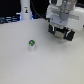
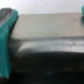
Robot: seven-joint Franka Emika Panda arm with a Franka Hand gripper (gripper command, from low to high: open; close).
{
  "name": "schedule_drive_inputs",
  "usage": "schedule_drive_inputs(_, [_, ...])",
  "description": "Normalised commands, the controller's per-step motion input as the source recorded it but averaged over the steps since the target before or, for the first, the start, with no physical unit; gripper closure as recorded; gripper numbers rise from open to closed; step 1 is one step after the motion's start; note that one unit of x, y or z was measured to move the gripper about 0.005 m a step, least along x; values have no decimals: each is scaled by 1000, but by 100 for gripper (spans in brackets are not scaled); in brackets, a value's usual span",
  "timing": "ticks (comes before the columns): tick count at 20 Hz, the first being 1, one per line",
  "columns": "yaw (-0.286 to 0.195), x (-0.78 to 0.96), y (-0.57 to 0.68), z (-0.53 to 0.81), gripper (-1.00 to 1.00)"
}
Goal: Open the kcup holder, insert the kcup into the holder, and close the kcup holder
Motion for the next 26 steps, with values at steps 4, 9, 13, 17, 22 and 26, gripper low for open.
schedule_drive_inputs(4, [0,694,-249,309,100])
schedule_drive_inputs(9, [0,656,-277,272,100])
schedule_drive_inputs(13, [0,661,-302,207,100])
schedule_drive_inputs(17, [0,631,-304,206,100])
schedule_drive_inputs(22, [-4,643,-402,101,100])
schedule_drive_inputs(26, [-54,885,-464,1,100])
